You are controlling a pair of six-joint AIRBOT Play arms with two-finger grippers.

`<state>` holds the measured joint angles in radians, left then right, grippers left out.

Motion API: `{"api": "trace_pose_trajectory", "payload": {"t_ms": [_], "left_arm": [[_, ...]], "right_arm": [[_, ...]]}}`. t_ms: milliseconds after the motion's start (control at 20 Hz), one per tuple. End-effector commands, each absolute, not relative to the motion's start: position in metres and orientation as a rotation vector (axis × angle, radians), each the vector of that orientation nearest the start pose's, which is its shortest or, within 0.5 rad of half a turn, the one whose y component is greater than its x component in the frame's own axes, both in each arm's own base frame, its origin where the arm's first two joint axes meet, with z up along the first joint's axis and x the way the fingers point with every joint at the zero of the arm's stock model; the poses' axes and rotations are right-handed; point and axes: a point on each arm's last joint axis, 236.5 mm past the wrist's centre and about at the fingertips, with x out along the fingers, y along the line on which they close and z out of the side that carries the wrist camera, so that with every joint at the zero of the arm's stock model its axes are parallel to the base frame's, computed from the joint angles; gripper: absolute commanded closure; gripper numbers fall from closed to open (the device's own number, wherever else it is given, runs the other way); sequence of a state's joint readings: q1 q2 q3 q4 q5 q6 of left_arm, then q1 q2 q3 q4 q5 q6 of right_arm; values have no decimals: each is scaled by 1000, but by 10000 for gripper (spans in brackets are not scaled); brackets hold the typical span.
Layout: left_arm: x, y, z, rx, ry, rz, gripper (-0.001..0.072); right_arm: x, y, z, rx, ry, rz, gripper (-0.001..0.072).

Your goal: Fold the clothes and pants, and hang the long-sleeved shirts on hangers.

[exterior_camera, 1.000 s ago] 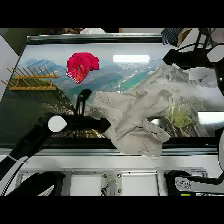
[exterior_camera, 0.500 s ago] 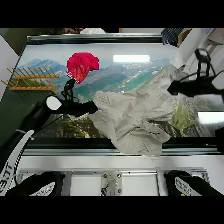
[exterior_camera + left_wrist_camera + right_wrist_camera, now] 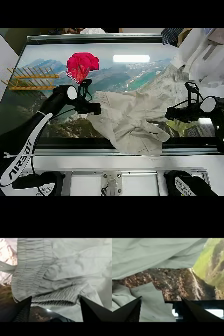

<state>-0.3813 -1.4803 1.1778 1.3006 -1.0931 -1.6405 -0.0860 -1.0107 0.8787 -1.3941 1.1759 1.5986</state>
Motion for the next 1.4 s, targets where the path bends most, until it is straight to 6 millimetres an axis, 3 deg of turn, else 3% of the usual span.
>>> {"api": "trace_pose_trajectory", "payload": {"t_ms": [0, 200, 350, 450, 600, 700, 800, 1000, 1050, 1100, 1250, 1350], "left_arm": [[341, -187, -76, -3, 1486, -302, 100], [333, -176, -81, -11, 1532, -277, 97], [330, -174, -81, -4, 1543, -276, 97], [337, -170, -71, -6, 1504, -287, 96], [374, -150, -18, -77, 1346, -261, 95], [415, -134, 21, -106, 1203, -246, 95], [443, -127, 32, -128, 1158, -257, 95], [469, -162, 1, -352, 1225, -464, 94], [471, -164, -12, -387, 1256, -477, 94], [470, -164, -27, -399, 1297, -476, 94], [460, -168, -65, -413, 1423, -491, 95], [455, -175, -76, -404, 1466, -510, 94]], "right_arm": [[296, 10, -3, 245, 1331, -12, 201], [274, 2, -29, 207, 1410, -41, 200], [254, 18, -63, 283, 1465, -20, 193], [256, 19, -70, 296, 1450, -25, 193], [284, 7, -50, 336, 1352, -52, 194], [305, -11, -27, 413, 1270, -93, 193], [325, -32, -8, 499, 1191, -119, 193], [352, -45, -5, 640, 1128, -35, 175], [357, -47, -11, 657, 1135, -23, 70], [360, -50, -20, 674, 1155, -27, 27], [377, -59, -46, 686, 1198, -32, 29], [388, -66, -61, 696, 1213, -44, 31]]}}
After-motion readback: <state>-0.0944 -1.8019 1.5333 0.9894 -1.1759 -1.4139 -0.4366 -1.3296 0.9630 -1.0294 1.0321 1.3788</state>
